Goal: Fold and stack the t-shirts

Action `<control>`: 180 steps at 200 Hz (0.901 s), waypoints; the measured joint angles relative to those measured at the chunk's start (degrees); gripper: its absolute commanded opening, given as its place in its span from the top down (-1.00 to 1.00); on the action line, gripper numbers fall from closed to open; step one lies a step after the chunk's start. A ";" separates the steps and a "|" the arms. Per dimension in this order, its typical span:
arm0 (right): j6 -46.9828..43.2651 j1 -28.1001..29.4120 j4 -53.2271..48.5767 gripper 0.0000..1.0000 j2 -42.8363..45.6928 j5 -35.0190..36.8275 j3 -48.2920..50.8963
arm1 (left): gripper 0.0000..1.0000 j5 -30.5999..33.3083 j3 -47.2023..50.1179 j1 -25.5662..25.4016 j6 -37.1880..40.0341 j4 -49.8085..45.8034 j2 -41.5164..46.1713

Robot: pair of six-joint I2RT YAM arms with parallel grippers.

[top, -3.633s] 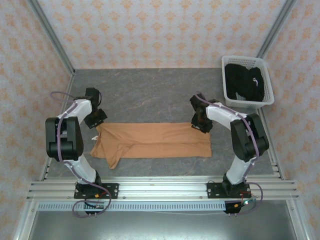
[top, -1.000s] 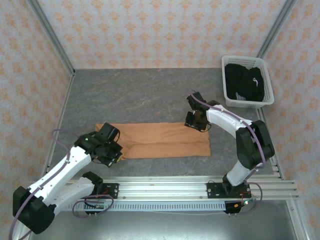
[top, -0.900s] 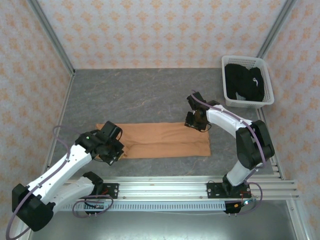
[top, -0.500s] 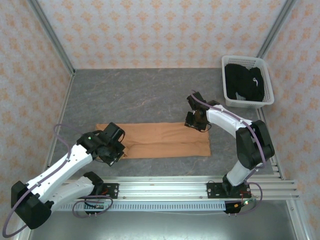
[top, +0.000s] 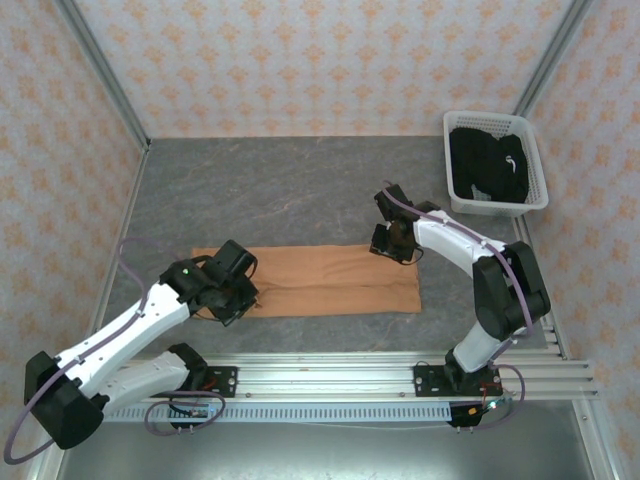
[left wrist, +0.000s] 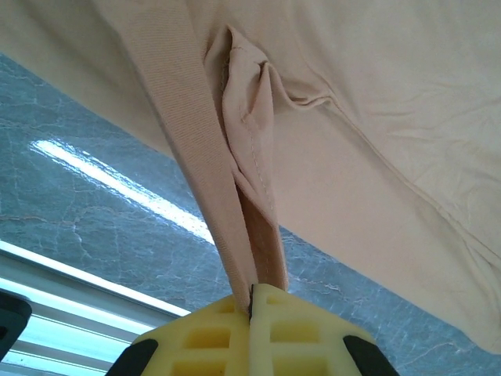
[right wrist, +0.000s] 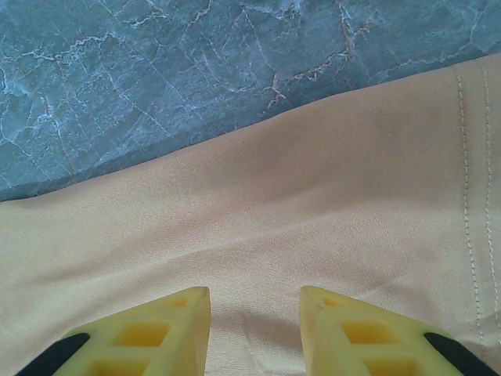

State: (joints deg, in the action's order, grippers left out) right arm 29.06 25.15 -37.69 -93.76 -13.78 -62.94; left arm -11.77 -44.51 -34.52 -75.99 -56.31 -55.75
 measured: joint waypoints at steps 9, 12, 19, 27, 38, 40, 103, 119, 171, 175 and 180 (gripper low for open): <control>0.00 0.00 -0.02 0.29 0.00 0.00 0.00 | 1.00 0.00 0.44 0.00 0.00 0.11 0.00; 0.00 0.00 -0.02 0.29 0.00 0.00 0.00 | 1.00 -0.02 0.61 0.00 0.00 0.22 0.00; 0.00 0.00 -0.02 0.29 0.00 0.00 0.00 | 1.00 -0.20 1.03 0.00 0.00 0.42 -0.02; 0.00 0.00 -0.07 0.29 0.00 0.00 0.00 | 1.00 -0.44 1.57 0.00 -0.02 0.63 -0.02; 0.00 0.00 -0.24 0.29 0.00 0.00 0.00 | 1.00 -1.01 2.56 0.00 -0.09 0.68 -0.20; 0.00 0.00 -0.26 0.29 0.00 0.00 0.00 | 1.00 -1.07 2.78 0.00 -0.07 0.70 -0.26; 0.00 0.00 -0.59 0.29 -0.04 0.00 -0.17 | 1.00 3.93 -0.85 6.86 4.59 -5.18 -5.51; 0.00 0.00 -0.92 0.29 -0.04 0.00 -0.61 | 1.00 5.73 -2.86 9.92 7.43 -5.95 -7.45; 0.02 0.00 -1.33 0.29 -0.04 0.02 -0.94 | 1.00 11.32 -3.91 16.96 14.69 -8.00 -12.87; 0.02 0.00 -1.33 0.29 -0.04 0.02 -0.94 | 1.00 11.74 -4.13 17.40 15.15 -8.09 -13.11; 0.02 0.00 -1.33 0.29 -0.04 0.02 -0.94 | 1.00 12.37 -4.42 17.99 15.85 -8.11 -13.62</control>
State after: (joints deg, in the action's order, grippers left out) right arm 29.08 25.15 -39.03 -93.80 -13.76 -63.88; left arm 0.60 -48.93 -16.53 -60.14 -64.42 -69.36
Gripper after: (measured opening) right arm 0.358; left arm 0.057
